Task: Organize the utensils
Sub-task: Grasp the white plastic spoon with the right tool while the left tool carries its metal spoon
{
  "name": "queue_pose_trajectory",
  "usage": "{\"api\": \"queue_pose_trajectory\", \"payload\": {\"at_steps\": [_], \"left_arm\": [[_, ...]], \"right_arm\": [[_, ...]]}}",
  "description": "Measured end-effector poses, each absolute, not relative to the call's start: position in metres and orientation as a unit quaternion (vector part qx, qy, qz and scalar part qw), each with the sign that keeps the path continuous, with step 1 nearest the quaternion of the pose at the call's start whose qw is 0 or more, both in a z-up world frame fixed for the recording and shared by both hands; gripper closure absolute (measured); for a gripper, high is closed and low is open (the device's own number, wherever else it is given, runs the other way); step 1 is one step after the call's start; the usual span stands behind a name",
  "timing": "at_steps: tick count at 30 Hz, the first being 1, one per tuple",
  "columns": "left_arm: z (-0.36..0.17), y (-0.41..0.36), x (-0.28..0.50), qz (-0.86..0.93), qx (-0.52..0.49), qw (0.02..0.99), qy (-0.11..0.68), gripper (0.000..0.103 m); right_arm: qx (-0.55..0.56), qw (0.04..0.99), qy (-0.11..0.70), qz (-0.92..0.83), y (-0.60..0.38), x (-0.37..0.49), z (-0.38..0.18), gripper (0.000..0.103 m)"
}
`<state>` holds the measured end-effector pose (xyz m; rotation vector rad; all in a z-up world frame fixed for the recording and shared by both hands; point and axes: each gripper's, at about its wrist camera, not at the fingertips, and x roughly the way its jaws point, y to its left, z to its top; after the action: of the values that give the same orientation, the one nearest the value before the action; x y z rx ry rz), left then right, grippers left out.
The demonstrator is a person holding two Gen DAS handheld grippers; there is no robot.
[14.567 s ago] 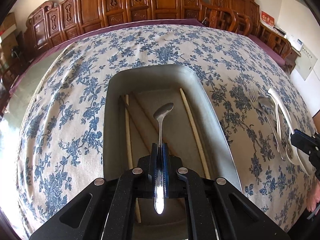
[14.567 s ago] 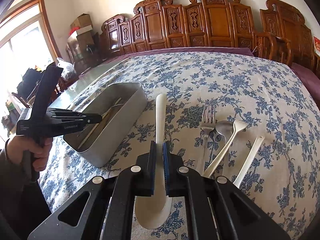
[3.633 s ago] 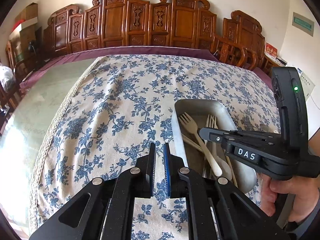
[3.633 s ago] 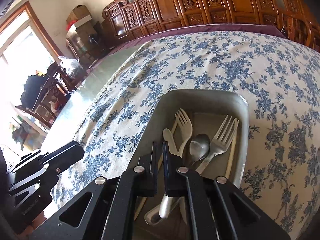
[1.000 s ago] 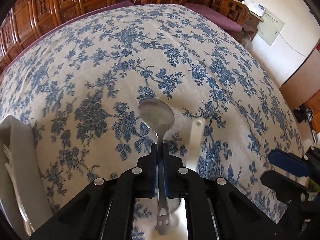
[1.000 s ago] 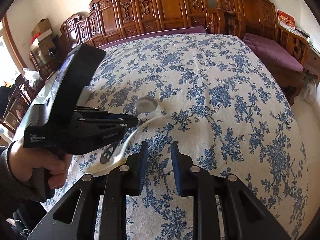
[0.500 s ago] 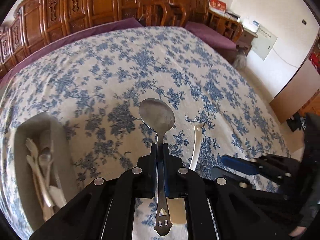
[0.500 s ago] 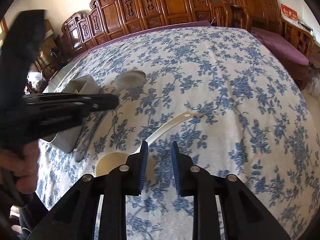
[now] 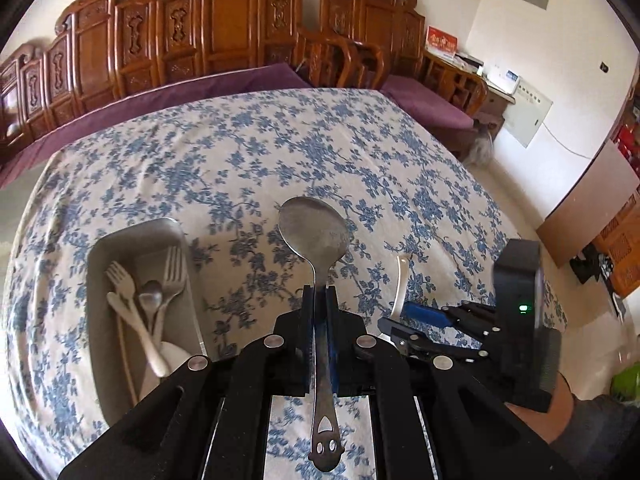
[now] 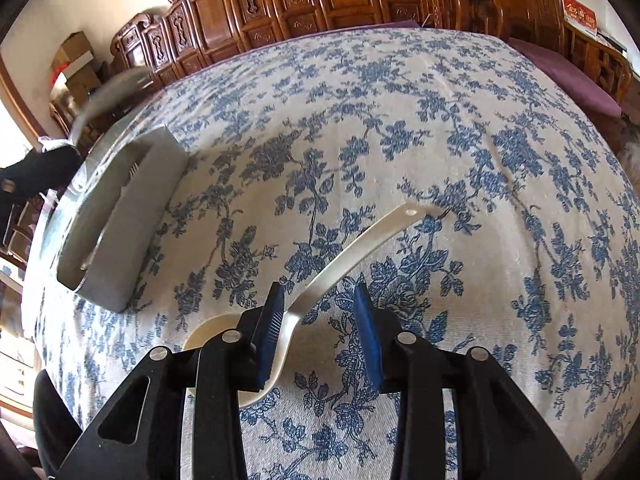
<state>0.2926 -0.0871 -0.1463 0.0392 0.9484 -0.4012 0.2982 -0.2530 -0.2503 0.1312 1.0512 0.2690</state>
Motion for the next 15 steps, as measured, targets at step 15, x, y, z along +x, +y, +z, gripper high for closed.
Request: {"api": "queue_pose_trajectory", "payload": {"at_steps": [15], "left_arm": [[-0.146,-0.028,0.297,-0.154,0.002,0.88,0.449,0.098]], "right_arm": [[0.021,0.856,0.494,0.149,-0.231,0.299,-0.24,0.098]]}}
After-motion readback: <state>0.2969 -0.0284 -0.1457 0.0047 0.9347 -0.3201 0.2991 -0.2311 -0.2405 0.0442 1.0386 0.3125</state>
